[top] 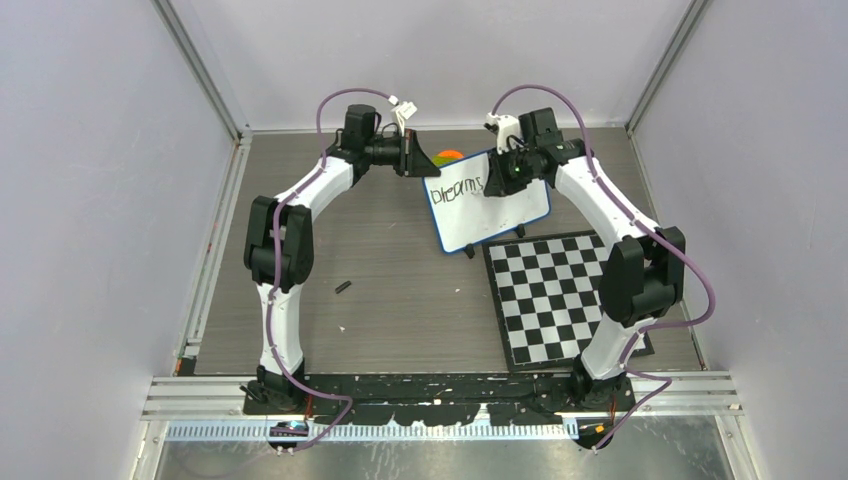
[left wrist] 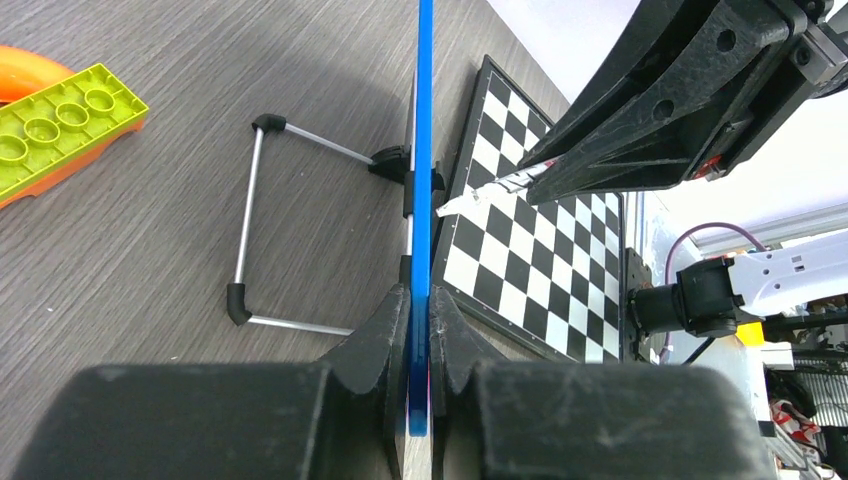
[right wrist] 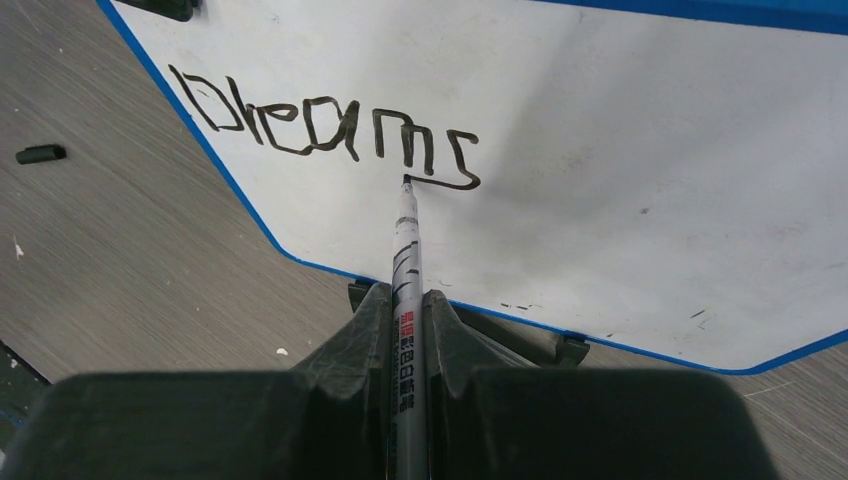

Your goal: Write a sentence on the whiteboard

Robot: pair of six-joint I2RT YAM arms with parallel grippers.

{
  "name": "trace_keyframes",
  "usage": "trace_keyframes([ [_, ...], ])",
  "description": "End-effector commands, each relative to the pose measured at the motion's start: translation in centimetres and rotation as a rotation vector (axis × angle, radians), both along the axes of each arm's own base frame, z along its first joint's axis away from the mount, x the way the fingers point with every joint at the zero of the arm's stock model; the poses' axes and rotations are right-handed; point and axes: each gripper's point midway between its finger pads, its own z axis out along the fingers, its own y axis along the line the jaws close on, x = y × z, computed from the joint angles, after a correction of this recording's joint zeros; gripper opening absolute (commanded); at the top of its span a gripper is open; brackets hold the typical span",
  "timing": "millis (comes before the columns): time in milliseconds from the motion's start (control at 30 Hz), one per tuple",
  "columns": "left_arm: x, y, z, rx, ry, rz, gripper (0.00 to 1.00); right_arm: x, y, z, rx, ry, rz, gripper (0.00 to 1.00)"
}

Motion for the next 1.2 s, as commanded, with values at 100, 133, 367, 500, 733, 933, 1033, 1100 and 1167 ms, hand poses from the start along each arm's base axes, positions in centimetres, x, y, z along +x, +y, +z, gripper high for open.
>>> trace_keyframes([
  [100,-2.2,-1.0,-1.7,0.035,0.081,-0.066,0.0,-0.1,-0.4,4.4,0.097,-0.062,0.028,0.0],
  [133,-2.2,-1.0,-1.7,0.037,0.083,-0.069,0.0,-0.1,-0.7,4.7,0.106,-0.062,0.026,0.0],
  [367,-2.1,-0.7,-2.2,0.08,0.077,-0.064,0.0,0.3,-3.2,5.7,0.139,-0.074,-0.008,0.0],
  [500,-2.2,-0.7,-2.1,0.082,0.072,-0.069,0.0,0.9,-4.5,5.3,0.13,-0.08,-0.031,0.0],
  [733,-2.4,-0.6,-2.3,0.089,0.071,-0.075,0.0,1.7,-4.7,4.7,0.138,-0.085,-0.047,0.0],
  [933,-2.6,-0.7,-2.4,0.094,0.065,-0.083,0.0,1.7,-4.6,4.4,0.145,-0.084,-0.041,0.0],
  [1033,-2.6,-0.7,-2.3,0.094,0.065,-0.09,0.0,1.5,-4.4,4.2,0.152,-0.072,-0.036,0.0],
  [1100,-2.7,-0.7,-2.4,0.096,0.066,-0.097,0.0,1.5,-4.3,4.2,0.155,-0.071,-0.032,0.0],
  [1167,-2.7,-0.7,-2.5,0.1,0.068,-0.1,0.0,1.5,-4.3,4.1,0.155,-0.071,-0.03,0.0],
])
